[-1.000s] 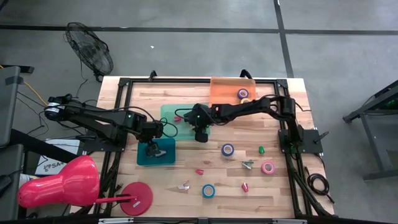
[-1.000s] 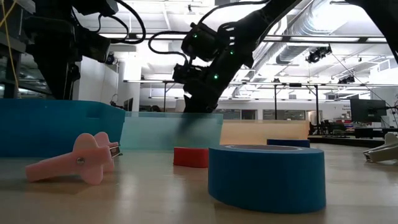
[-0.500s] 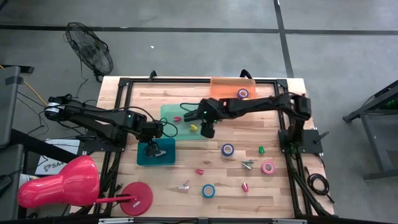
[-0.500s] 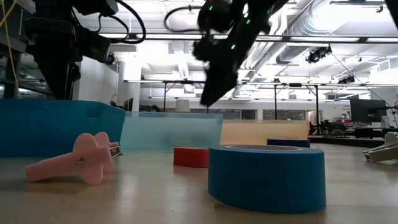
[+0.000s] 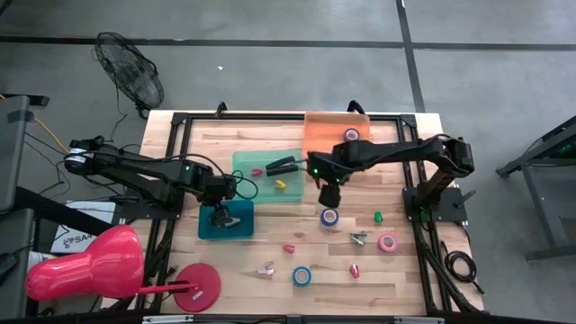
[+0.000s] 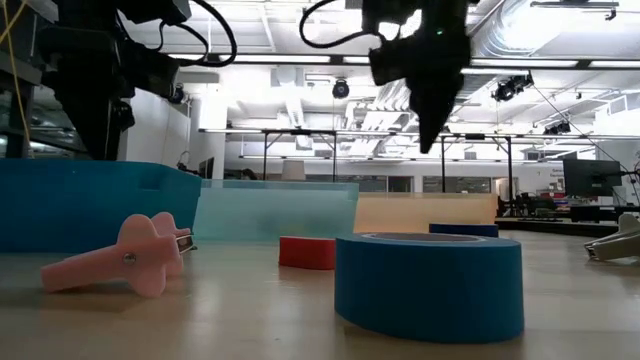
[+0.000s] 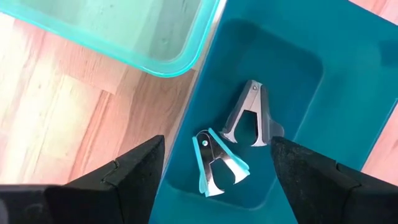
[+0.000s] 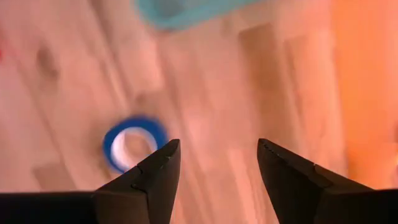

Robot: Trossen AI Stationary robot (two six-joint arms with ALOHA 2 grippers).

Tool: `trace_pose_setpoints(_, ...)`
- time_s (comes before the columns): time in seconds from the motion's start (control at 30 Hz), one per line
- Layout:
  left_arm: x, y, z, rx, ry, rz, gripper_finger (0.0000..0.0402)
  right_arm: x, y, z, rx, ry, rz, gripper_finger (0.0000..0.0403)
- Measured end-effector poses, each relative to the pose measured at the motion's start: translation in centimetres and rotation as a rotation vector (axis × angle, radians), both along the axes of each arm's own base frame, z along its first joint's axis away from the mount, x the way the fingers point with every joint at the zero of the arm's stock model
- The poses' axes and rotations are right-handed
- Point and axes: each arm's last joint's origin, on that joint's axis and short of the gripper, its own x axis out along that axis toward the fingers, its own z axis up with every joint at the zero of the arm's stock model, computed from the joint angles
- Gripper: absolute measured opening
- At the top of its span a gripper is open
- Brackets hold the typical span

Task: Pick and place Stapler, Stapler remover, tape
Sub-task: Put the blue tape in the orange bin

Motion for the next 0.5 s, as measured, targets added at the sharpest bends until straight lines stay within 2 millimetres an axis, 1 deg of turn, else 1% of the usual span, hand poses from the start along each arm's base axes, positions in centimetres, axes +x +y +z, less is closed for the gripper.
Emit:
trace_pose_setpoints(0.13, 0.0, 0.0, 0.0, 0.007, -0.001, -0.024, 0.0288, -0.5, 1.9, -1.1, 0.048, 0.044, 0.087, 0.0204)
trace_pose_setpoints(0.27, 0.0, 0.0, 0.0, 0.012, -0.002, -0.041, 0.0288, -0.7, 3.5, -2.5, 0.060, 0.044, 0.151, 0.0204)
trace_pose_setpoints(0.37, 0.0, 0.0, 0.0, 0.016, -0.006, -0.054, 0.0288, -0.8, 4.3, -3.5, 0.057, 0.036, 0.176, 0.0204)
trace_pose_setpoints(0.5, 0.1, 0.0, 0.0, 0.021, -0.016, -0.072, 0.0288, -0.9, 4.9, -4.8, 0.059, 0.003, 0.171, 0.0204)
